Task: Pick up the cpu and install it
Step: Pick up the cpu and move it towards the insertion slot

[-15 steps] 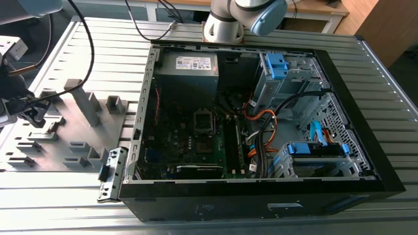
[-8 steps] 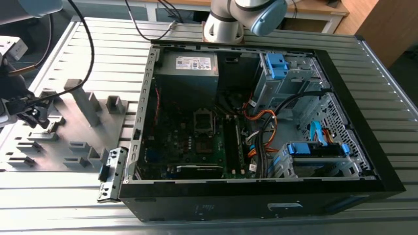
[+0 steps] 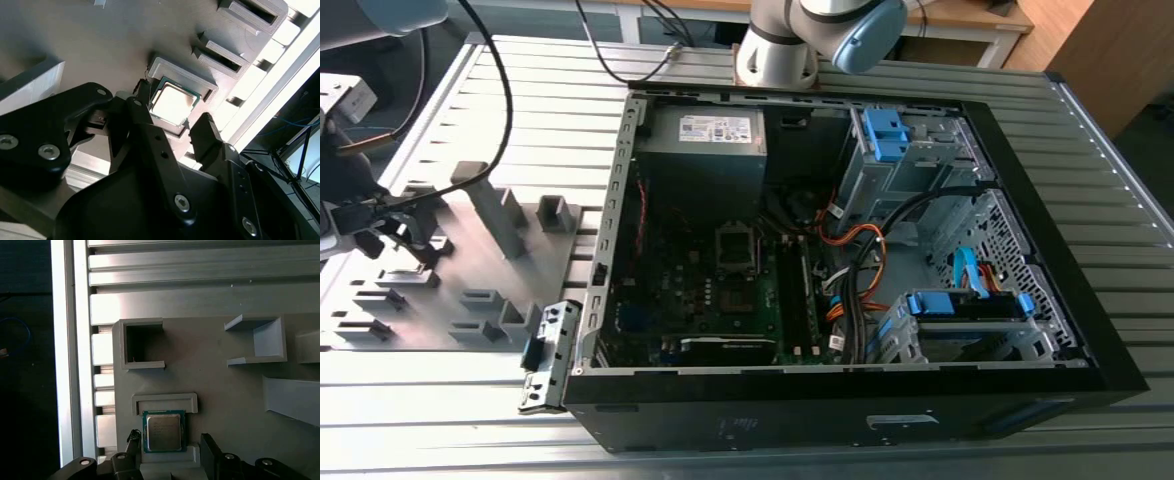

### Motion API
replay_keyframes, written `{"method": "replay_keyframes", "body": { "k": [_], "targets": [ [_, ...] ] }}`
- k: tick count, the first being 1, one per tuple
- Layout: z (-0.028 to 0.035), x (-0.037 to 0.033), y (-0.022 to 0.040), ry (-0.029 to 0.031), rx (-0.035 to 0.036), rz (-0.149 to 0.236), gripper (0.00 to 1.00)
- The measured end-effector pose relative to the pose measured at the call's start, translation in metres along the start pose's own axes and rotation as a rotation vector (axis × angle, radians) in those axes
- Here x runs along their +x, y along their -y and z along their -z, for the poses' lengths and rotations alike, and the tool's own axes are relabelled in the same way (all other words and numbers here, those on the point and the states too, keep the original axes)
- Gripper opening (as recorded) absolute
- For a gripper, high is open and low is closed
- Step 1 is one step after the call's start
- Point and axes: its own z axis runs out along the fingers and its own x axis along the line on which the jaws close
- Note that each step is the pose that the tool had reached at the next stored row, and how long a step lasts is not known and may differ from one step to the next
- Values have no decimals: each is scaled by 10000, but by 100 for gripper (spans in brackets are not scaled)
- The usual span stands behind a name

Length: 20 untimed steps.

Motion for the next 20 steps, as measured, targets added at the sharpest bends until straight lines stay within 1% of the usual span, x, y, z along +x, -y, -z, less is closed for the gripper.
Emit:
{"method": "replay_keyframes", "body": {
  "k": [2, 4, 12, 15, 20],
  "targets": [
    [-2, 0, 0, 1, 0, 0, 59],
    [-23, 0, 0, 4, -3, 0, 59],
    [-134, 1, 5, -1, 0, 0, 59],
    [-139, 1, 5, -3, 2, -1, 59],
    [-150, 5, -14, 1, -1, 0, 59]
  ]
}}
